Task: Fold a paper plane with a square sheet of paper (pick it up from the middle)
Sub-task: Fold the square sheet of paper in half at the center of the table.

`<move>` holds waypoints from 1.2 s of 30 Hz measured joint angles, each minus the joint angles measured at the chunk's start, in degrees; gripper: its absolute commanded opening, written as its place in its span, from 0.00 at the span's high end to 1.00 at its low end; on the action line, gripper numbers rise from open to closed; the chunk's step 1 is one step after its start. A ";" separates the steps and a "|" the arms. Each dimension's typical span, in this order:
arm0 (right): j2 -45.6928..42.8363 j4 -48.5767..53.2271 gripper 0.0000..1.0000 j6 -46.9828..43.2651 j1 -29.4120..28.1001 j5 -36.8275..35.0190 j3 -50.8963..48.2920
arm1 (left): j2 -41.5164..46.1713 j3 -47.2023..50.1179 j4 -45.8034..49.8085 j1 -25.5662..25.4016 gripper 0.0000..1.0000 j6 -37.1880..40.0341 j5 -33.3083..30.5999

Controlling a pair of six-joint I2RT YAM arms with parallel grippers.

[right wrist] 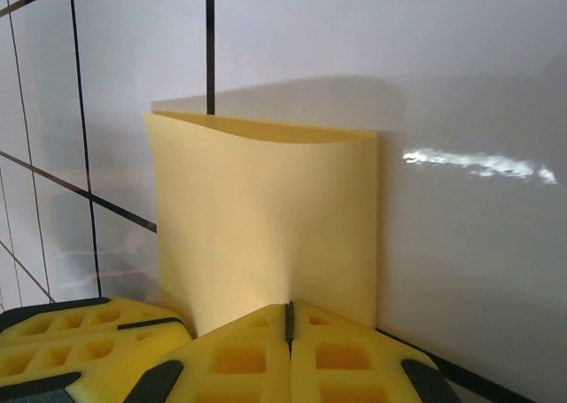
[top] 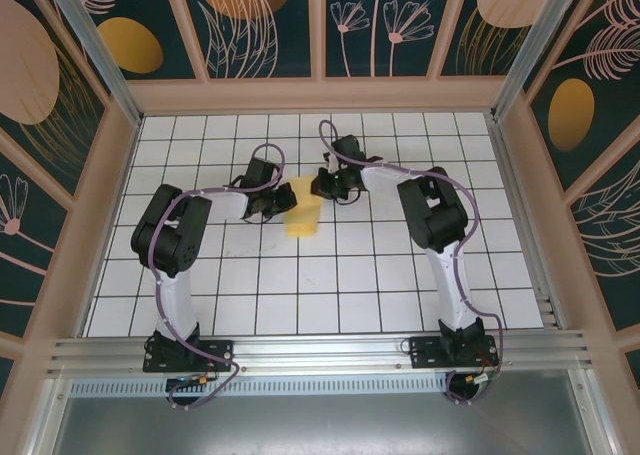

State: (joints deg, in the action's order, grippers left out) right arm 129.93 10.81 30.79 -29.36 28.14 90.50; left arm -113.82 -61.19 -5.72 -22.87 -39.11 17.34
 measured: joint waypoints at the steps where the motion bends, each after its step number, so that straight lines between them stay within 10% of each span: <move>1: 0.00 -0.02 0.95 0.02 0.13 -0.07 0.00 | 0.02 0.13 -0.20 0.00 0.97 0.00 0.00; 36: 4.74 -3.72 0.95 -1.38 1.55 2.73 5.73 | 0.07 0.15 -0.28 0.00 0.97 -0.17 -0.04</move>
State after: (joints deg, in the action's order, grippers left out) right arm 134.67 7.09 29.41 -27.81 30.87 96.23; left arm -113.75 -61.04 -6.00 -22.87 -39.29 17.30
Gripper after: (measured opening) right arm 0.056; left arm 0.069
